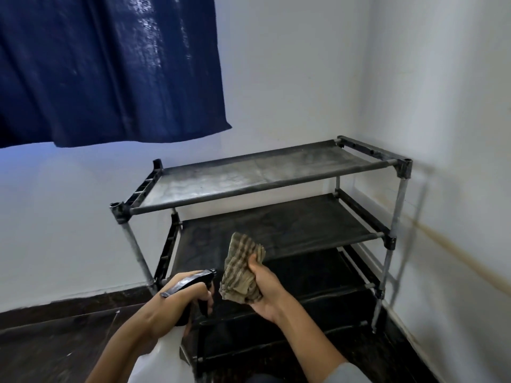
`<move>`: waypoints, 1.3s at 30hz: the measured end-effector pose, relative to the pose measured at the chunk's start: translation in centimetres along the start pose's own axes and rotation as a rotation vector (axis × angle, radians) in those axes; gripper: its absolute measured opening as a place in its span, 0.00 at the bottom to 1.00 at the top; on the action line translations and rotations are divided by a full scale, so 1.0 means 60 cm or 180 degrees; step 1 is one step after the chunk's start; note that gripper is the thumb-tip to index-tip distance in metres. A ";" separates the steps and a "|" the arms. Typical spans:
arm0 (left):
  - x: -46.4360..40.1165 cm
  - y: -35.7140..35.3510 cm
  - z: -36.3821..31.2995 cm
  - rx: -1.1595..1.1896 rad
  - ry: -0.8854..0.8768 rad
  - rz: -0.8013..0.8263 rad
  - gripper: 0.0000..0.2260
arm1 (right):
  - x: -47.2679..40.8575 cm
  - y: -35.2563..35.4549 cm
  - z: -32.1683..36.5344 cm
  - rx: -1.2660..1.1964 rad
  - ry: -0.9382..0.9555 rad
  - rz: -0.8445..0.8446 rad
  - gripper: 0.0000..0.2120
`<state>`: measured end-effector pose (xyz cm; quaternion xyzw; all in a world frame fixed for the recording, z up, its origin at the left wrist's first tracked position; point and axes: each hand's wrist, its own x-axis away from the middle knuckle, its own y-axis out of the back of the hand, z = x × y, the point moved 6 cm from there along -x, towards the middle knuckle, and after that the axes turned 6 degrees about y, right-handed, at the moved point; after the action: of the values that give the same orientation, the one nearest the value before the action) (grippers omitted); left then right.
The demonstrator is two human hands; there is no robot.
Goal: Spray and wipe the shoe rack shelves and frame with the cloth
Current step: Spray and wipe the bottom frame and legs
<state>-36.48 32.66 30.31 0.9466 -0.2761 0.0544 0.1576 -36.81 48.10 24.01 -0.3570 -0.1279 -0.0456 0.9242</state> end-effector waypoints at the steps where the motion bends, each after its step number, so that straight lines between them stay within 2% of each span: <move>1: 0.007 -0.004 -0.005 -0.0034 -0.0048 0.0106 0.12 | 0.002 -0.002 -0.001 -0.0035 0.0059 -0.0017 0.21; 9: 0.042 0.005 -0.018 0.0001 0.0129 0.0126 0.17 | 0.014 -0.019 -0.015 0.0204 0.0454 -0.0428 0.26; 14: 0.039 -0.001 -0.003 -0.0406 0.0178 0.0026 0.17 | 0.024 -0.013 -0.018 0.0439 0.0580 -0.0500 0.29; 20: 0.036 -0.024 -0.027 -0.0284 -0.0259 0.0259 0.18 | 0.037 0.000 -0.006 0.0881 0.0739 -0.0551 0.30; 23: 0.022 -0.026 -0.041 -0.0418 -0.0387 -0.0028 0.22 | 0.046 0.006 0.001 0.1015 0.0784 -0.0539 0.29; 27: 0.005 -0.024 -0.038 -0.0618 -0.0396 -0.0520 0.19 | 0.059 0.020 0.010 0.1222 0.0836 -0.0577 0.30; 32: 0.004 -0.061 -0.034 -0.0615 -0.0341 -0.0146 0.20 | 0.079 0.032 0.029 0.1249 0.0900 -0.0748 0.33; 36: 0.012 -0.078 -0.029 -0.0525 -0.0206 0.0037 0.07 | 0.096 0.041 0.045 0.1275 0.0910 -0.0899 0.35; 39: 0.018 -0.098 -0.040 -0.0963 -0.0480 -0.0088 0.09 | 0.107 0.053 0.060 0.1236 0.0962 -0.1006 0.35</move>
<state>-32.42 37.57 31.23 0.9171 -0.2791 -0.0611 0.2779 -30.78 52.91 26.25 -0.1382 -0.0492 -0.2163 0.9652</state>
